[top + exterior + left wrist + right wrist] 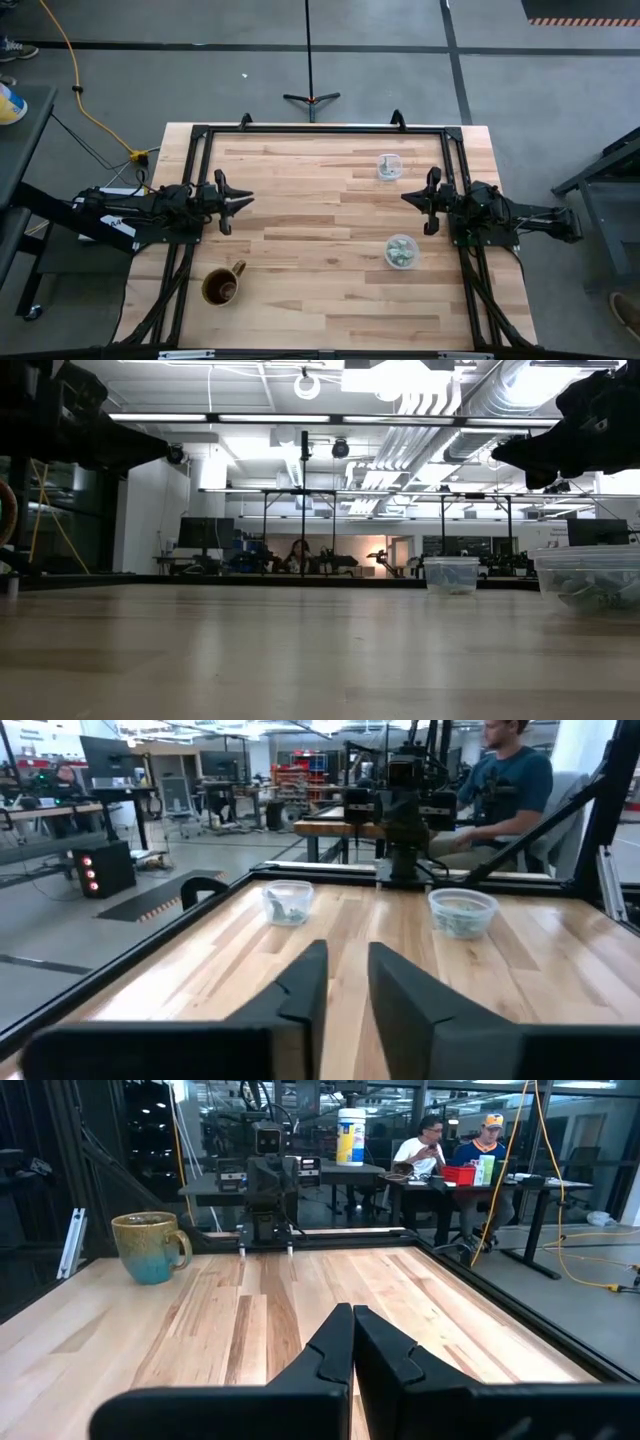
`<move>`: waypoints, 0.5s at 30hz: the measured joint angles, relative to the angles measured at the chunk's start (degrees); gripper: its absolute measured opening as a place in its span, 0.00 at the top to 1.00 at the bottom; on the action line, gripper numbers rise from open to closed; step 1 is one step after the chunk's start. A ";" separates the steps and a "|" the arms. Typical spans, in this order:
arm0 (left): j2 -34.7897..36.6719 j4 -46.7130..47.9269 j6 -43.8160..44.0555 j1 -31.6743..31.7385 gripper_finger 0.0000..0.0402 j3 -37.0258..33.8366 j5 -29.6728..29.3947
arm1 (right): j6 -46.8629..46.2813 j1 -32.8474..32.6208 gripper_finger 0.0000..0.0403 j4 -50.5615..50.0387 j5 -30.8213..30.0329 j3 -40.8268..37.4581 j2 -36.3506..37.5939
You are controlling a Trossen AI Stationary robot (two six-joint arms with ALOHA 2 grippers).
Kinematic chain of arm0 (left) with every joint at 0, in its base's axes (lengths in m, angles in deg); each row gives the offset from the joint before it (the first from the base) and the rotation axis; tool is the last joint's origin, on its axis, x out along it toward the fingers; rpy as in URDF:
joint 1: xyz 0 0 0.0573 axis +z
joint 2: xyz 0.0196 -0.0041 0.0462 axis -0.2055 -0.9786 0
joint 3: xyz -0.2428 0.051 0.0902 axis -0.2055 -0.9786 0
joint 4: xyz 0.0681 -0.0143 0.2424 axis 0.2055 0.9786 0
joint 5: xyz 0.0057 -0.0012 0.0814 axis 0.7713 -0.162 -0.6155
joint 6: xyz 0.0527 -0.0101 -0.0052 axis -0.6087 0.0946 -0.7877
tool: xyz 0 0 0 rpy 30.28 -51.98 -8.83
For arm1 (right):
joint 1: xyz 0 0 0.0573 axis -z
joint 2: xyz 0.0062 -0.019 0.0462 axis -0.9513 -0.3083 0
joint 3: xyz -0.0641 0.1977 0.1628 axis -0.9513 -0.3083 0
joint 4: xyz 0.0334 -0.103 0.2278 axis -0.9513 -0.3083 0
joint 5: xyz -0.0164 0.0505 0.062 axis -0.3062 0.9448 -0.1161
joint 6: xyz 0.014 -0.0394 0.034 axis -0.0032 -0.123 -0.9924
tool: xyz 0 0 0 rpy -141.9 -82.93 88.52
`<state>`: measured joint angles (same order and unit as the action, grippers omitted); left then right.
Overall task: Pick and place items into bin
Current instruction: Return to Home Position
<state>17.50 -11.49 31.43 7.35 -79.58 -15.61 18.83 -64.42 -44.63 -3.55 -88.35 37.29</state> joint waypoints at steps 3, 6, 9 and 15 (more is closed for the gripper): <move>0.00 0.00 0.00 0.00 0.68 0.00 -0.02 | 0.00 0.00 1.00 0.00 0.01 0.00 0.00; 0.00 0.00 0.00 0.00 0.65 0.00 -0.03 | 0.00 0.00 1.00 0.00 0.08 0.00 0.00; 0.00 0.00 0.00 0.00 0.64 0.00 -0.07 | 0.00 0.00 1.00 -0.02 0.09 0.00 0.00; 0.00 0.00 0.00 0.00 0.64 -0.01 -0.07 | 0.00 0.00 1.00 -0.02 0.10 0.00 0.00</move>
<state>17.50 -11.49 31.43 7.35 -79.59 -15.68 18.83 -64.42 -44.65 -3.45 -88.35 37.29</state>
